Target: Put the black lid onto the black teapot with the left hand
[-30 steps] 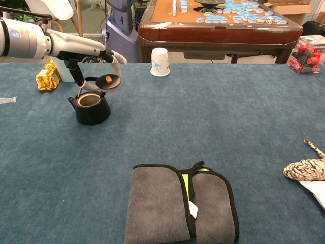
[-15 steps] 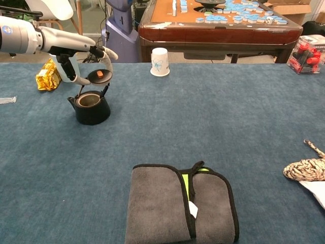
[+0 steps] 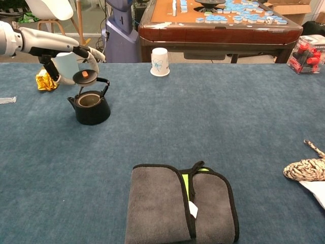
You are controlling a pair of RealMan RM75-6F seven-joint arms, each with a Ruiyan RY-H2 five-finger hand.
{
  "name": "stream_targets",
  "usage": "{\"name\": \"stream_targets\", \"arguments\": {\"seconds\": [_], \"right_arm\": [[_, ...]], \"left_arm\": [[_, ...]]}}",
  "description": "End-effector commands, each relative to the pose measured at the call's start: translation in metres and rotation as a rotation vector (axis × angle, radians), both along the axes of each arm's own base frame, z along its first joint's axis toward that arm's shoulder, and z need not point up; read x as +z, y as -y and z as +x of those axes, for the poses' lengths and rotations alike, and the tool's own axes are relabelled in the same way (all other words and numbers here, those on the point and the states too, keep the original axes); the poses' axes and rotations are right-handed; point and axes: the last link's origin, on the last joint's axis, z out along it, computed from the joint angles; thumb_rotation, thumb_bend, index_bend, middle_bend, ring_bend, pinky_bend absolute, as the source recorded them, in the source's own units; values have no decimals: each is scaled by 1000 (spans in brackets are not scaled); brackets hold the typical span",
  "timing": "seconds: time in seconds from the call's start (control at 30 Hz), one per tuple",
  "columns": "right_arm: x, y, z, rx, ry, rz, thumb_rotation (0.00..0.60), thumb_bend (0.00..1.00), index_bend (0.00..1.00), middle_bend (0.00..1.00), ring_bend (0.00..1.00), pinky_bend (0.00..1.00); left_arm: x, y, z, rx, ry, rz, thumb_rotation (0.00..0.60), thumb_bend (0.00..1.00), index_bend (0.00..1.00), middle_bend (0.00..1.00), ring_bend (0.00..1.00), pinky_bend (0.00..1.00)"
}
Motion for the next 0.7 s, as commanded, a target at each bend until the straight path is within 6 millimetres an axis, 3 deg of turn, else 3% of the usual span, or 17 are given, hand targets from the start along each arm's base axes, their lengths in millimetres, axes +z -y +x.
{"name": "stream_targets", "arguments": {"seconds": [0.03, 0.7], "right_arm": [[-1, 0, 1, 4, 1, 3, 600, 418, 254, 36, 9, 2], [-8, 5, 2, 15, 2, 29, 600, 417, 254, 35, 9, 2]], "left_arm": [[2, 2, -4, 3, 1, 3, 600, 343, 320, 0, 0, 0], [-11, 7, -13, 15, 9, -8, 600, 343, 321, 0, 0, 0]]}}
